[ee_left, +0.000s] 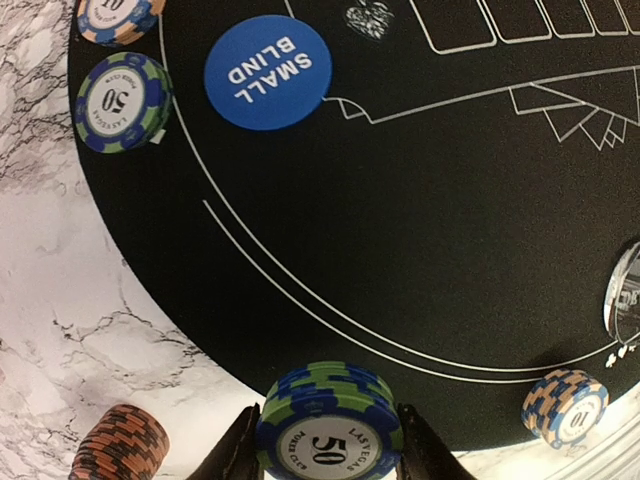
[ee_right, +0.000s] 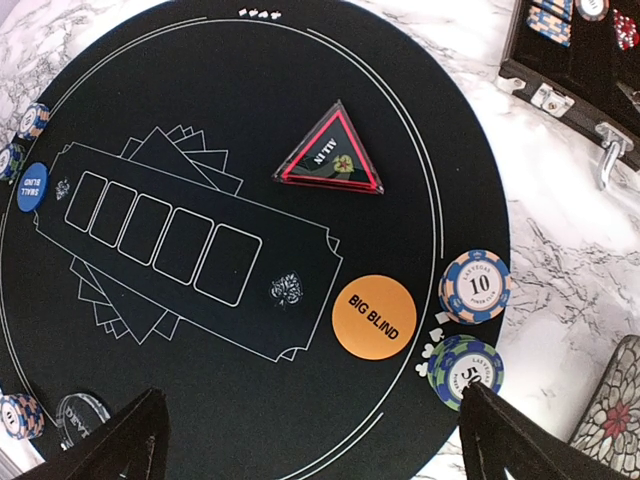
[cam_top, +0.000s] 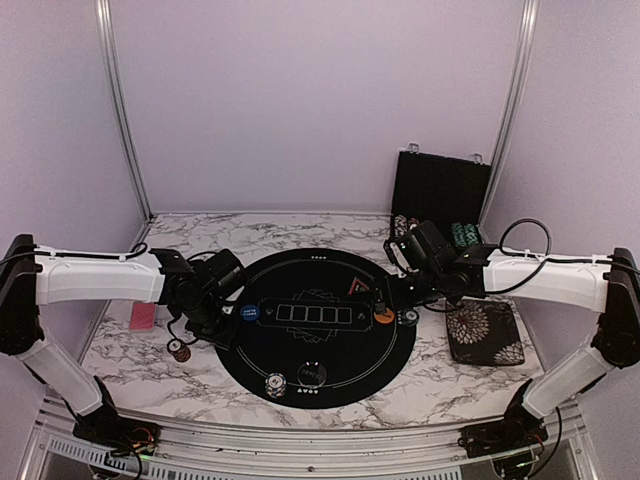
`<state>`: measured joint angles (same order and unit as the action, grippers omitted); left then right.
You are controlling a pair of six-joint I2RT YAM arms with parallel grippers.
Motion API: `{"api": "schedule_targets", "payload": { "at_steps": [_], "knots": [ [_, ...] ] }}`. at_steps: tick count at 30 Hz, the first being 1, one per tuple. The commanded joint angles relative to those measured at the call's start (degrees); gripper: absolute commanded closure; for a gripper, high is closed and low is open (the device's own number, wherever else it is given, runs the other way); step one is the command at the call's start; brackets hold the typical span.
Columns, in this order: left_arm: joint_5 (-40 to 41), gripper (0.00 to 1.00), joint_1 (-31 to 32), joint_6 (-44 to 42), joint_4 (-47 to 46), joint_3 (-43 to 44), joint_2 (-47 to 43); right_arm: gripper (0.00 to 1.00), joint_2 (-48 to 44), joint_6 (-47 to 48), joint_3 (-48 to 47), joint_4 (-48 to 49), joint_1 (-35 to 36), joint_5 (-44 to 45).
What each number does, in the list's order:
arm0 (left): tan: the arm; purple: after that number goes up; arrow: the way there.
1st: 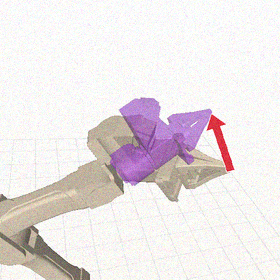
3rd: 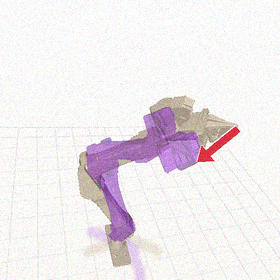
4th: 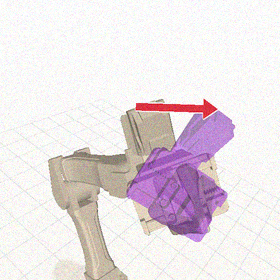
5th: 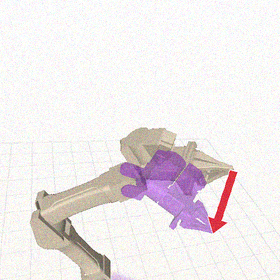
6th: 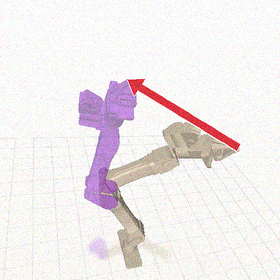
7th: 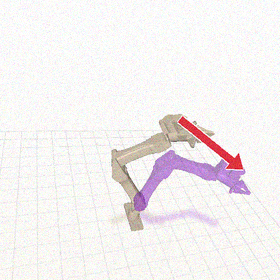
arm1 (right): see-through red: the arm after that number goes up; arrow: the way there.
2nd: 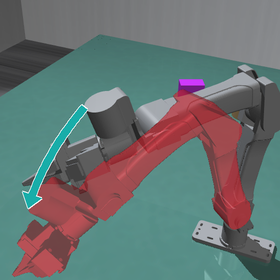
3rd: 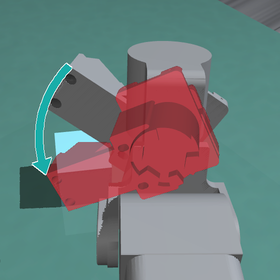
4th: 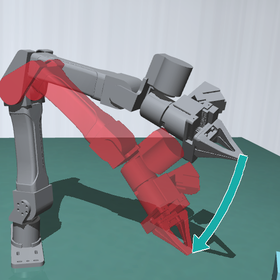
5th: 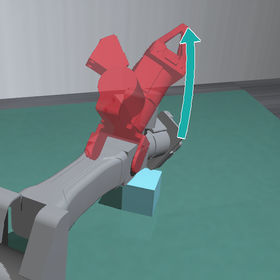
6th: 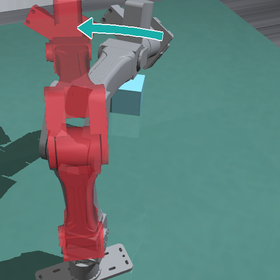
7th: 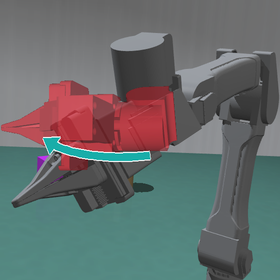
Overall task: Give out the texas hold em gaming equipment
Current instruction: Place the pile of poker chips at the dealer area.
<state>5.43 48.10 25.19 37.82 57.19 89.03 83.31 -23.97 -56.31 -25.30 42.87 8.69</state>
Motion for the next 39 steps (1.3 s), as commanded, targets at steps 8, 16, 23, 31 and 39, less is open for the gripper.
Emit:
{"api": "schedule_targets", "payload": {
  "at_steps": [8,16,23,31,39],
  "knots": [
    [-0.3,0.57,6.8,-5.1,-4.7,-3.9,0.3,0.01,-2.7,-0.4,1.3,1.2,0.1,1.0],
    [-1.6,0.57,11.0,-7.7,-7.4,-4.7,2.7,0.02,-3.4,-0.3,2.2,1.4,-0.2,1.0],
    [-2.2,0.57,12.7,-9.1,-8.3,-4.9,4.2,0.01,-3.8,-0.4,2.7,1.4,-0.5,0.9],
    [-3.5,0.57,14.2,-10.0,-8.9,-4.7,5.5,0.02,-4.3,-0.5,3.1,1.2,-0.7,1.0],
    [-4.7,0.57,14.7,-10.4,-9.8,-5.6,4.8,0.02,-4.3,-0.6,2.7,0.9,-0.7,0.8]
  ]
}}
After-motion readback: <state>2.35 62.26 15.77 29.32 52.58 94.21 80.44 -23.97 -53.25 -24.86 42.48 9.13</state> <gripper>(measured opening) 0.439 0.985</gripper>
